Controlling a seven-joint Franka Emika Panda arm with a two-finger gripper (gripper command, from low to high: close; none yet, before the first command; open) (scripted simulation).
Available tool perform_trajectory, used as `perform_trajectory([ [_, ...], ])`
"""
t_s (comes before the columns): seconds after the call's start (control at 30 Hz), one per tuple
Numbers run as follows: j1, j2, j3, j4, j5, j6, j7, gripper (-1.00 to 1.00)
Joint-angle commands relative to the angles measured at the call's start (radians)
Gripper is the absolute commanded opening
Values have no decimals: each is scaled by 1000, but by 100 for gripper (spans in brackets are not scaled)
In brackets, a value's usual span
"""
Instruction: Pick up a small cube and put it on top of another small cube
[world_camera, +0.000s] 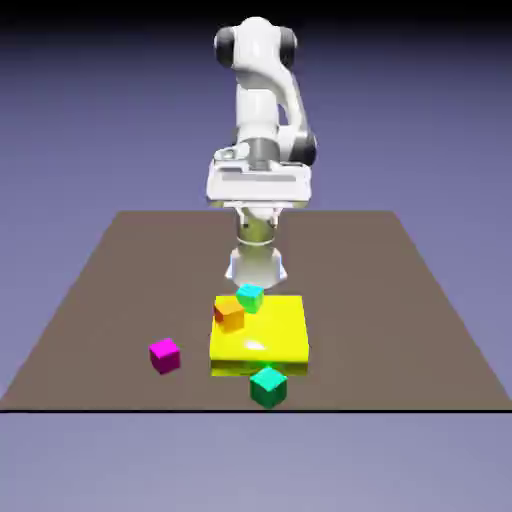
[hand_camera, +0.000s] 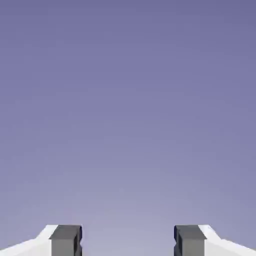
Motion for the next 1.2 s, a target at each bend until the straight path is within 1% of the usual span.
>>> perform_trajectory([
  [0.0, 3, 36, 4, 32, -13, -38, -8, 0],
  [1.07, 85, 1196, 134, 1038, -435, -1247, -270, 0],
  [1.13, 87, 1221, 136, 1060, -444, -1273, -276, 0],
  [1.17, 80, 1236, 130, 1031, -455, -1230, -266, 0],
])
